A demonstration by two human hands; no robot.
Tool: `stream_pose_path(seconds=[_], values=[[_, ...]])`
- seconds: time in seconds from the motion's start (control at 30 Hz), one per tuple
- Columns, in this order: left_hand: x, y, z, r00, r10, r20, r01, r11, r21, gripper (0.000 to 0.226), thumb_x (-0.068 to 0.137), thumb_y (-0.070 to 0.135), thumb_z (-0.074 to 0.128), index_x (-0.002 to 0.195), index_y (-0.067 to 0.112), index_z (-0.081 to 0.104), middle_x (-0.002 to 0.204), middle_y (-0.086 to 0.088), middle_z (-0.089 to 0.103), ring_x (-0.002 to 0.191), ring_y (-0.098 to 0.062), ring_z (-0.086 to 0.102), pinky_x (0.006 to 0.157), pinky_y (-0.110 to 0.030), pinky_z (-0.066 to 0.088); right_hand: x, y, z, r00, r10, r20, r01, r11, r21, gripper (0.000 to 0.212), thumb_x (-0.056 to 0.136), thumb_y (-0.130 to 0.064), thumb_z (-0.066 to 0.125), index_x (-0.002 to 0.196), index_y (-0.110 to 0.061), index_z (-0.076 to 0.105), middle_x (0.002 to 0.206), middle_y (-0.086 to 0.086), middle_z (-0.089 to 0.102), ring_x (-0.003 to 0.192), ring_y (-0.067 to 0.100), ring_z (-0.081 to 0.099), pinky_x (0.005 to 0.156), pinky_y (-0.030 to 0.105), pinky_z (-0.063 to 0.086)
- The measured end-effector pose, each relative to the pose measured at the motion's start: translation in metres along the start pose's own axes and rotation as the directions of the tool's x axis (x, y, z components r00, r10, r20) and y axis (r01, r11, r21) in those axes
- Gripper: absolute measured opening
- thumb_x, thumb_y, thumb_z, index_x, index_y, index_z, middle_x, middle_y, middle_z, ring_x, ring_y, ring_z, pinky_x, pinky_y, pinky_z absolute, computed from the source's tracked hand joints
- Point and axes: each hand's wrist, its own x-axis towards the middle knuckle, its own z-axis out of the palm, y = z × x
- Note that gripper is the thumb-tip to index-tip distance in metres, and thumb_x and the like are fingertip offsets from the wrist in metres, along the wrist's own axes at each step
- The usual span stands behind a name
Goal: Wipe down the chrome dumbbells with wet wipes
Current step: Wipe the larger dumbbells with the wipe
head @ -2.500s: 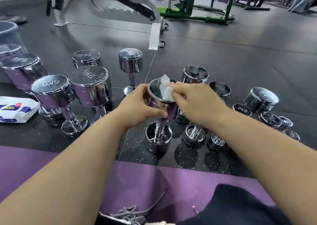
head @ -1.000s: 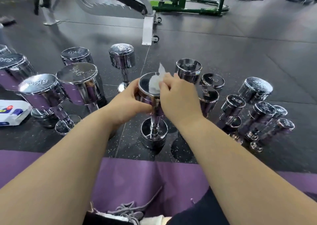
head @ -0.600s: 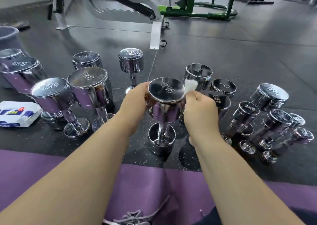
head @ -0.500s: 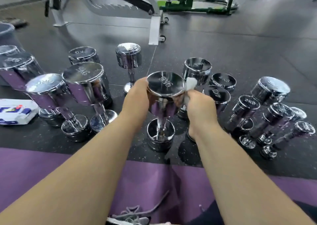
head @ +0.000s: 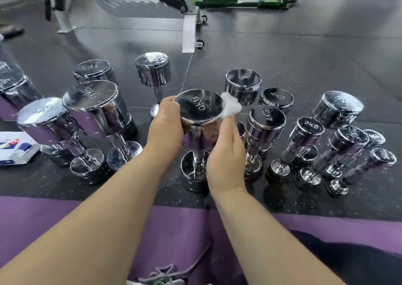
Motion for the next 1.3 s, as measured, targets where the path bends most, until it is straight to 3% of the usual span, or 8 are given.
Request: stream_pose_path(seconds=[0.33,0.43,0.57,0.73,0.93,1.1,1.2,1.3], values=[[0.003,0.000,-0.002,0.998,0.064,0.003,-0.064,0.996,0.061,0.029,0.096,0.020,0.032,0.104,0.021,0.059,0.073,0.003,0.057,0.051,0.000,0.053,0.049,-0.013,0.043,-0.006,0.002,0.002,0.997,0.052,-0.050,-0.056,0.995,-0.082,0.051,0.103,-0.050,0.025,0.133,-0.028,0.060,0.126,-0.016,0.064,0.126,0.004,0.052,0.113,0.031,0.035],[0.001,0.000,-0.001,0.998,0.059,-0.001,-0.059,0.996,0.067,0.028,0.095,0.022,0.031,0.099,0.026,0.059,0.074,0.000,0.059,0.067,-0.012,0.056,0.056,-0.020,0.045,0.032,-0.008,0.005,0.964,0.252,-0.079,-0.252,0.968,0.018,0.051,0.103,-0.051,0.028,0.096,-0.023,0.070,0.091,-0.010,0.069,0.095,0.011,0.062,0.087,0.030,0.046],[0.007,-0.002,-0.002,0.999,0.044,0.014,-0.045,0.996,0.077,0.026,0.087,0.036,0.033,0.091,0.035,0.059,0.080,0.000,0.063,0.074,-0.018,0.059,0.062,-0.025,0.045,0.016,-0.004,0.007,0.999,-0.033,-0.030,0.033,0.999,0.022,0.048,0.101,-0.054,0.026,0.115,-0.028,0.064,0.109,-0.023,0.065,0.102,-0.010,0.056,0.098,0.016,0.043],[0.006,-0.004,-0.001,0.998,0.032,0.045,-0.031,0.999,-0.023,0.031,0.074,0.040,0.034,0.087,0.026,0.060,0.076,-0.005,0.060,0.063,-0.020,0.052,0.061,-0.032,0.042,0.075,-0.016,-0.008,0.867,0.454,0.203,-0.438,0.891,-0.120,0.050,0.100,-0.050,0.035,0.065,-0.021,0.055,0.060,-0.003,0.060,0.055,0.010,0.055,0.064,0.027,0.044],[0.020,0.001,-0.009,0.994,-0.092,0.062,0.101,0.981,-0.164,0.048,0.102,0.049,0.030,0.078,0.019,0.059,0.066,0.004,0.065,0.057,-0.008,0.057,0.063,-0.028,0.039,0.125,-0.066,-0.007,0.625,0.555,0.549,-0.293,0.819,-0.494,0.072,0.095,-0.067,0.035,0.104,0.000,0.061,0.076,0.004,0.067,0.065,0.013,0.060,0.064,0.019,0.049],[0.035,0.006,-0.006,0.955,-0.123,0.271,0.181,0.963,-0.201,0.041,0.101,0.049,0.039,0.119,0.026,0.068,0.112,0.005,0.069,0.099,-0.010,0.065,0.092,-0.033,0.047,0.124,-0.079,0.015,0.708,0.513,0.486,-0.041,0.717,-0.696,0.073,0.091,-0.076,0.026,0.075,-0.011,0.053,0.050,0.002,0.055,0.043,0.010,0.054,0.076,0.028,0.047],[0.057,0.015,-0.017,0.923,-0.120,0.366,0.163,0.983,-0.087,0.041,0.099,0.046,0.044,0.105,0.021,0.076,0.109,0.002,0.073,0.096,-0.012,0.062,0.090,-0.027,0.044,0.122,-0.077,0.013,0.774,0.464,0.431,-0.131,0.783,-0.608,0.081,0.093,-0.075,0.022,0.127,-0.007,0.052,0.080,0.005,0.061,0.061,0.014,0.057,0.095,0.037,0.046],[0.064,0.023,-0.018,0.915,-0.184,0.358,0.180,0.983,0.044,0.037,0.098,0.042,0.050,0.091,0.016,0.075,0.079,0.003,0.073,0.072,-0.015,0.061,0.068,-0.023,0.044,0.113,-0.069,0.007,0.819,0.459,0.344,-0.332,0.869,-0.368,0.081,0.095,-0.070,0.026,0.148,-0.010,0.031,0.112,0.006,0.048,0.077,0.015,0.049,0.069,0.027,0.051]])
